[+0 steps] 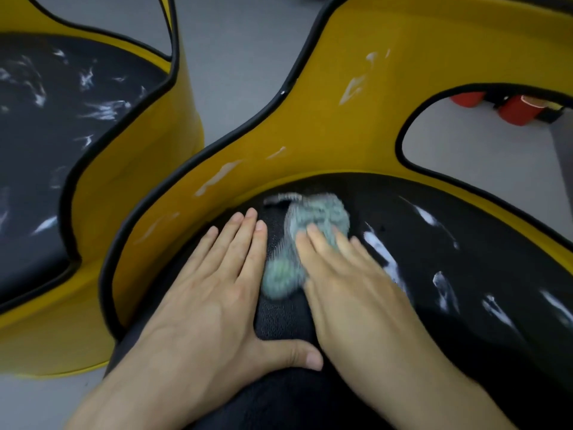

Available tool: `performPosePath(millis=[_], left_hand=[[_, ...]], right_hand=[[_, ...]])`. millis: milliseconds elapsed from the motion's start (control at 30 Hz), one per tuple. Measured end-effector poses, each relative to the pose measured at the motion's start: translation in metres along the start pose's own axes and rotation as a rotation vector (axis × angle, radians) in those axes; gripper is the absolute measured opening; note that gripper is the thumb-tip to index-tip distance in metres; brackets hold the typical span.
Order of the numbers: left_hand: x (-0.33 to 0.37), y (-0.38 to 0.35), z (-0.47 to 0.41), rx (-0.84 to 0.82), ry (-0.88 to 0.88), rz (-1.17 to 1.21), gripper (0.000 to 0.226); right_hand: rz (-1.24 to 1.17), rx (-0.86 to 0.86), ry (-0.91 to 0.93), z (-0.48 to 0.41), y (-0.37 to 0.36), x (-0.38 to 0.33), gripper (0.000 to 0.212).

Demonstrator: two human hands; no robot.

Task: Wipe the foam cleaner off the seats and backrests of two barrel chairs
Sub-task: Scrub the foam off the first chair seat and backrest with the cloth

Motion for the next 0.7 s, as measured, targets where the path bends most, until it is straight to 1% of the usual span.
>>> performPosePath(millis=[67,100,167,267,300,400,467,533,600,700], left_hand=[[-0.003,-0.006,0.0,-0.049,0.035,-0.062,0.143],[-0.003,-0.007,0.001,-0.046,0.044,-0.081,0.141],[-0.004,-0.009,-0.001,-0.037,0.034,-0.103,0.14],[-0.007,-0.013,-0.003,-0.063,0.045,-0.103,0.142],[-0.007,-0.013,-0.004,-0.071,0.048,-0.097,0.142],[-0.007,-0.013,-0.004,-0.057,0.041,-0.078,0.142],[-0.006,-0.011,-0.003,-0.04,0.037,-0.072,0.142],[-0.005,-0.011,-0.003,-0.021,0.024,-0.07,0.142],[-0.006,-0.01,-0.002,-0.012,0.029,-0.063,0.143],[-0.006,-0.01,-0.003,-0.01,0.036,-0.074,0.143]], right_hand=[[0.009,-0.057,-0.038,-0.035,0.003,0.005,0.054],[0.003,-0.076,-0.039,-0.048,0.003,0.006,0.055],[-0.009,-0.065,-0.046,-0.055,0.001,0.008,0.057],[-0.043,0.013,-0.055,-0.027,0.001,0.011,0.058],[-0.044,0.016,-0.05,-0.013,0.0,0.011,0.056],[-0.022,0.053,0.019,0.028,0.004,0.012,0.051],[-0.008,0.092,0.084,0.047,0.012,0.011,0.054],[-0.076,0.147,0.109,0.059,0.027,0.013,0.054],[-0.122,0.175,0.104,0.062,0.039,0.013,0.056],[-0.054,0.134,0.036,0.049,0.029,0.015,0.065]])
Point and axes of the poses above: each hand's wrist, its own z-axis away from the middle knuckle, its own y-axis out of the back of the hand, x = y × z, the point moved 10 cm from there along -z, towards the middle knuckle, and after that the axes turned 9 degrees about -x, right-handed, at the moved point
